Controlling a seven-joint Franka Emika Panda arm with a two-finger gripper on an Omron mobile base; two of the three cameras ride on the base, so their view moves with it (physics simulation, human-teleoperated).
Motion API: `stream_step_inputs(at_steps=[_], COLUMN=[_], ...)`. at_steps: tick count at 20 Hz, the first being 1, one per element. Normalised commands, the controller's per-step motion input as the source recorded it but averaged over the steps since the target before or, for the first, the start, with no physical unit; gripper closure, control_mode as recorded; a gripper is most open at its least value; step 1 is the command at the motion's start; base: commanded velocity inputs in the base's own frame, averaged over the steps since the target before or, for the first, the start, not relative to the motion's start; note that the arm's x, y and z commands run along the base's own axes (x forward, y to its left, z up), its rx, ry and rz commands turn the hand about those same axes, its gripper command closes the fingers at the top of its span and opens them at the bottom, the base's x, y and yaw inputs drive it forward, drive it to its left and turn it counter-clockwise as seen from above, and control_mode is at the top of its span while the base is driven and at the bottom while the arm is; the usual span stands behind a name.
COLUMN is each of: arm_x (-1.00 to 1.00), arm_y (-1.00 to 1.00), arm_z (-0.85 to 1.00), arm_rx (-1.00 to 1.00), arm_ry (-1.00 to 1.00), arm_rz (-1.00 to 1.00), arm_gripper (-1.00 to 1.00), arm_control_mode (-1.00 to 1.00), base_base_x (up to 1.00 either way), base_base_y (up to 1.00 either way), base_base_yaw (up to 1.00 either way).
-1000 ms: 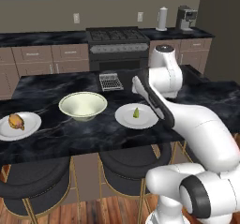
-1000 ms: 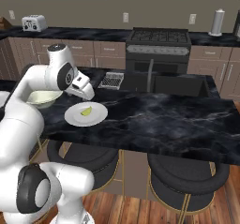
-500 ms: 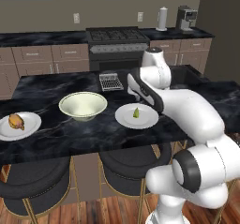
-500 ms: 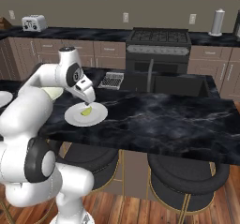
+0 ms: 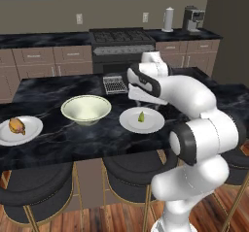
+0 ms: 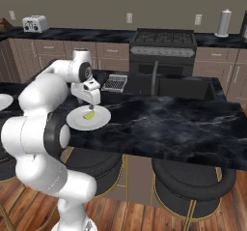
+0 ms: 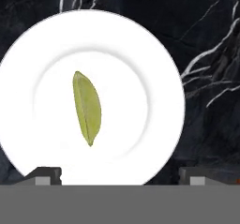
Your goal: Pick the chicken drumstick and lemon wedge from their plates and place them in the bowl. Then put the bowl in the fridge.
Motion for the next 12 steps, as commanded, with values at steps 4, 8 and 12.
stream_step_inputs(at_steps=[4,8,12], arm_x=[0.31,0.24,0.16], arm_y=[0.11,0.07,0.04], arm_z=[-0.25,-0.24,-0.30], arm_rx=[0.00,0.00,0.00], arm_ry=[0.03,-0.01,-0.05], arm_rz=[0.00,0.00,-0.05], arm_gripper=[-1.00,-1.00,-1.00], arm_control_mode=[-1.00,-1.00,-1.00], base_base_x=[0.00,0.00,0.00], base_base_y=[0.00,0.00,0.00], base_base_yaw=[0.00,0.00,0.00])
